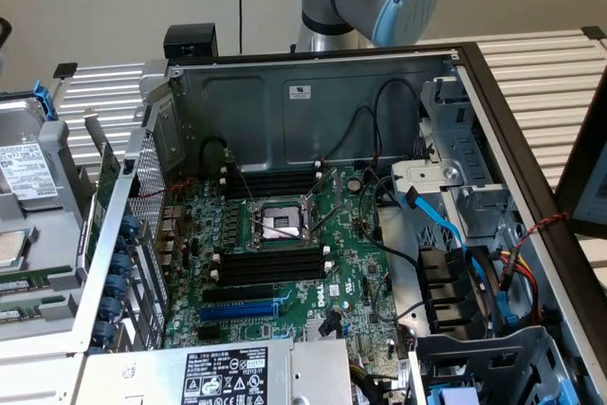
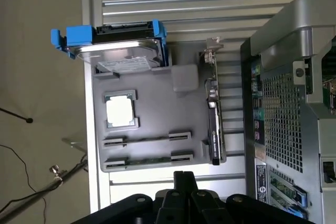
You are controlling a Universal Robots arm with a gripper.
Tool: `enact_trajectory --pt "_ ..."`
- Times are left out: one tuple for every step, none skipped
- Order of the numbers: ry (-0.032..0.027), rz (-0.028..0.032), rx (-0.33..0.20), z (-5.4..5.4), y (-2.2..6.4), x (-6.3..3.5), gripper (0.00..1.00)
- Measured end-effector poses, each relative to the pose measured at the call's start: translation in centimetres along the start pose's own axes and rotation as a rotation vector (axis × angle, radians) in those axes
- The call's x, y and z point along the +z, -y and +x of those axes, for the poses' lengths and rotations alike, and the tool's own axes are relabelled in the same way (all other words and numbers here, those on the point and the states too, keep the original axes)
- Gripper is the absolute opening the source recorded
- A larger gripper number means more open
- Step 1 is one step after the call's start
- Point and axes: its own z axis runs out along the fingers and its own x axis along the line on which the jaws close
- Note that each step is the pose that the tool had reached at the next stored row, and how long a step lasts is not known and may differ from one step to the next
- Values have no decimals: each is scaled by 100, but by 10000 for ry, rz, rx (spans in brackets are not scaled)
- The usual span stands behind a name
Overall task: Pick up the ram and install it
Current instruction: 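Reach for the ram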
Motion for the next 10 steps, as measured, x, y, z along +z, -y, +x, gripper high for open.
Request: enact_trajectory --pt "-5 1 1 30 2 2 11" --pt "-11 0 1 57 4 3 11" --pt "-16 1 2 84 6 5 11" --pt "-20 2 1 110 8 8 11" --pt "-20 1 2 144 10 11 11" --pt "-22 2 2 173 11 14 11" --pt "-26 2 3 195 13 16 11" --pt "-32 2 2 215 14 17 11" --pt "-36 2 2 237 16 19 11" --pt "-40 3 3 257 18 21 11"
